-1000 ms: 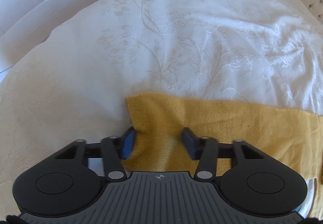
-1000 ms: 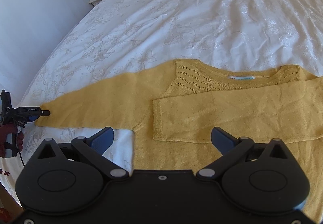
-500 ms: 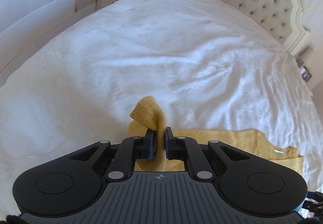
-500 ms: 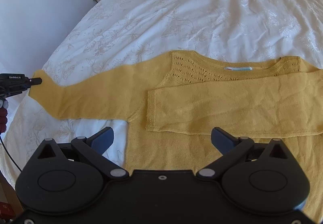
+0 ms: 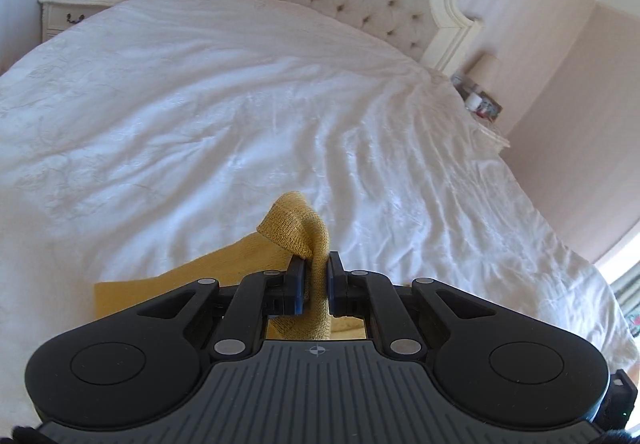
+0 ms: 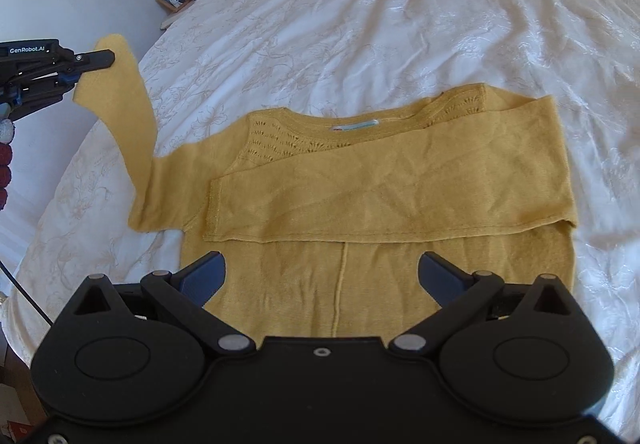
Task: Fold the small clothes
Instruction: 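Lay the held sleeve across the sweater body with the left gripper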
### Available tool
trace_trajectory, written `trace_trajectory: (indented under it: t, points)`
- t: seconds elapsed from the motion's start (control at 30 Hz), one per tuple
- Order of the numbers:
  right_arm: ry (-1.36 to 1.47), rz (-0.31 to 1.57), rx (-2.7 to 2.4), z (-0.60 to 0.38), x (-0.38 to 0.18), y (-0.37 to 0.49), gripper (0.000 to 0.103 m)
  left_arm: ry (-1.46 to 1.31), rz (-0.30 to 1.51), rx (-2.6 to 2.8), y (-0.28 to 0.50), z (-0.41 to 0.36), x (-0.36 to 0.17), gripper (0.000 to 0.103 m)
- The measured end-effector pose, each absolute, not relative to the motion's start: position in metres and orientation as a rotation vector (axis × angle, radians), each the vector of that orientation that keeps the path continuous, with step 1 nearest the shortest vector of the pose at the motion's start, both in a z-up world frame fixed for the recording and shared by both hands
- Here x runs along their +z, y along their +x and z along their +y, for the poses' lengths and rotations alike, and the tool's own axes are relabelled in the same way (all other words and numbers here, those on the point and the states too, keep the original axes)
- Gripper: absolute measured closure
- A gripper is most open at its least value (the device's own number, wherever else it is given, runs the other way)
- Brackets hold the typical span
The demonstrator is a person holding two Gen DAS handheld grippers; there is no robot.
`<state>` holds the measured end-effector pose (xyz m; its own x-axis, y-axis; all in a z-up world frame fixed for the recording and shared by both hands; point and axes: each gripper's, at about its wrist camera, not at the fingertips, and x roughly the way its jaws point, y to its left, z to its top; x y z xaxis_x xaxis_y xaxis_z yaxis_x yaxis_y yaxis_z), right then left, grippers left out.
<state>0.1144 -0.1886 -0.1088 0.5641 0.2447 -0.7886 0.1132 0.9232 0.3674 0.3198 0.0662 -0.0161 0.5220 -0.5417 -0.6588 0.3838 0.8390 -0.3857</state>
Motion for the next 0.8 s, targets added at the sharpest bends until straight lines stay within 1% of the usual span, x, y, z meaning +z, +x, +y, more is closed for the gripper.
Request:
trace_trajectory:
  t: [0.2, 0.4, 0.43, 0.47, 0.53, 0.6, 0.63, 0.67, 0.8]
  points:
    - [0.41, 0.968, 0.04, -0.237, -0.108, 0.092, 0.0, -0.224, 0.91, -0.652, 0.298, -0.033, -0.056, 0.093]
    - [0.422, 0.964, 0.001, -0.263, -0.109, 0.077, 0.0, -0.09, 0.973, -0.66, 0.275, -0.102, -0.09, 0.092]
    - [0.425, 0.965, -0.005, -0.266, -0.11, 0.075, 0.001, -0.074, 0.977, -0.659, 0.274, -0.107, -0.092, 0.089]
    - [0.426, 0.965, -0.009, -0.267, -0.111, 0.074, 0.001, -0.062, 0.983, -0.663, 0.271, -0.111, -0.093, 0.081]
    - [0.43, 0.965, -0.021, -0.269, -0.112, 0.072, 0.001, -0.041, 0.965, -0.681, 0.264, -0.114, -0.091, 0.08]
    - [0.436, 0.964, -0.03, -0.27, -0.114, 0.073, 0.001, -0.008, 0.942, -0.69, 0.257, -0.112, -0.085, 0.076]
    - [0.437, 0.963, -0.034, -0.269, -0.115, 0.074, 0.001, 0.01, 0.932, -0.696, 0.253, -0.112, -0.083, 0.071]
    - [0.438, 0.963, -0.038, -0.268, -0.116, 0.076, 0.001, 0.024, 0.924, -0.699, 0.25, -0.107, -0.082, 0.069]
    - [0.438, 0.953, -0.042, -0.263, -0.118, 0.088, 0.001, 0.105, 0.918, -0.646, 0.237, -0.081, -0.086, 0.068]
